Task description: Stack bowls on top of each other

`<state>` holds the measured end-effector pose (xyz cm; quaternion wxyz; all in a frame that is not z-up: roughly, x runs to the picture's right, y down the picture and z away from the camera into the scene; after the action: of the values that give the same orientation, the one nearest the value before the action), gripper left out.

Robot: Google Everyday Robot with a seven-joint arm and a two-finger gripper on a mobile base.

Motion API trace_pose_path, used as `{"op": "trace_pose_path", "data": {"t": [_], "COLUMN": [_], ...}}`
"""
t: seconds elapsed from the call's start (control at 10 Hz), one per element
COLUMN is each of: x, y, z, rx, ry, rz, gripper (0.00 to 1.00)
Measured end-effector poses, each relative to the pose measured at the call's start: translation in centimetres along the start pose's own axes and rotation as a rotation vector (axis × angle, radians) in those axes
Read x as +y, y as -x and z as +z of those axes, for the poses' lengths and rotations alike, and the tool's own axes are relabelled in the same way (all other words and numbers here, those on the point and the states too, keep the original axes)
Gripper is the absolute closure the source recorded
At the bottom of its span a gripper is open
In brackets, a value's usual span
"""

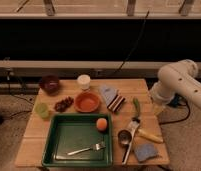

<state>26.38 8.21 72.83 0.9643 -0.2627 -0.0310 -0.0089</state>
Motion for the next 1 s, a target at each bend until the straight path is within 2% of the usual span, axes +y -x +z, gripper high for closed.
{"op": "trace_pose_path", "data": {"t": [0.3,0.5,1.0], "x": [-5.8,-8.2,-9.8], "y": [3.5,6.7,14.1], "z": [3.5,6.1,10.7], "rx": [-0.084,-0.145,-0.243], "ry": [-0.036,-0.057,-0.043], "rz": [-0.1,-0.181,-0.325], "gripper": [0.35,0.35,0.35]}}
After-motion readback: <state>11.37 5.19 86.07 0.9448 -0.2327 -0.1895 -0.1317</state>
